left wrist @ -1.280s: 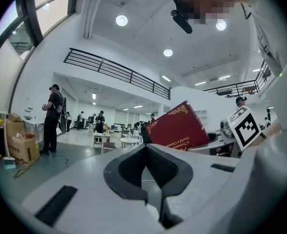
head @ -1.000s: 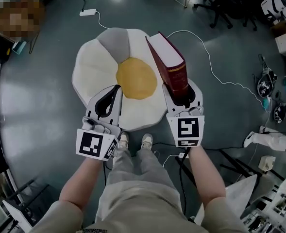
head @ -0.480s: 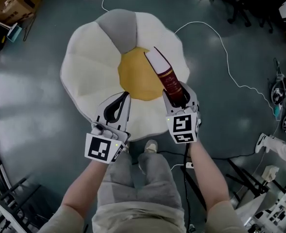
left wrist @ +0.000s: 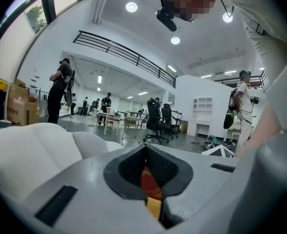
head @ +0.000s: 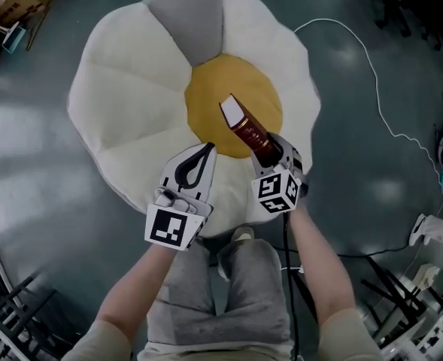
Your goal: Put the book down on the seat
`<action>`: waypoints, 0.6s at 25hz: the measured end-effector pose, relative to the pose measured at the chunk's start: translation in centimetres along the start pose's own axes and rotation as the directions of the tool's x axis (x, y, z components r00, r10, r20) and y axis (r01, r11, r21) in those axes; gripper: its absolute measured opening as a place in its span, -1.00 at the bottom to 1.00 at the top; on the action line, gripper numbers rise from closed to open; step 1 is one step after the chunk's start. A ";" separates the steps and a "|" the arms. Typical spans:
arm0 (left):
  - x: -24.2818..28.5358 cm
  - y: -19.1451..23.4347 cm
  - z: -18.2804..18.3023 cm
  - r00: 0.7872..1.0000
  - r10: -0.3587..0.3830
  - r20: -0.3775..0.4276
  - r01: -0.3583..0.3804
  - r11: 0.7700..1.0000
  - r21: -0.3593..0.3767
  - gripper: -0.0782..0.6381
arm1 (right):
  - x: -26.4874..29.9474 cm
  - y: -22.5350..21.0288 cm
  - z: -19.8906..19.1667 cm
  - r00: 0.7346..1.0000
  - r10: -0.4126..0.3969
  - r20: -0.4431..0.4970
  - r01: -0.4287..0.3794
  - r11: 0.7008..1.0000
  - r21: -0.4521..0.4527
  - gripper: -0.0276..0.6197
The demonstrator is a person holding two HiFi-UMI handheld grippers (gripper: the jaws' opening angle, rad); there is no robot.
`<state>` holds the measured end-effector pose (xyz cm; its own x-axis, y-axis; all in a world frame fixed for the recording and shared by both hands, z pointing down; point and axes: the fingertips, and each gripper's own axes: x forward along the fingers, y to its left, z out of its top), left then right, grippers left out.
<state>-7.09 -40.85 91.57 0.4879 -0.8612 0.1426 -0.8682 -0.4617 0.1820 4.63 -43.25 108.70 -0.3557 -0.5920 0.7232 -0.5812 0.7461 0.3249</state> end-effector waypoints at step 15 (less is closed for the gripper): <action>-2.7 1.7 -3.1 0.991 0.060 -0.118 -0.064 0.998 -0.030 -0.77 | 1.4 11.5 -4.6 0.930 0.337 -0.148 -0.321 0.939 0.123 0.00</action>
<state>-9.54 -38.66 94.51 0.4423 -0.8562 0.2671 -0.8944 -0.3992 0.2016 0.82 -34.07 116.28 -0.4183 -0.2534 0.8722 -0.5213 0.8534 -0.0021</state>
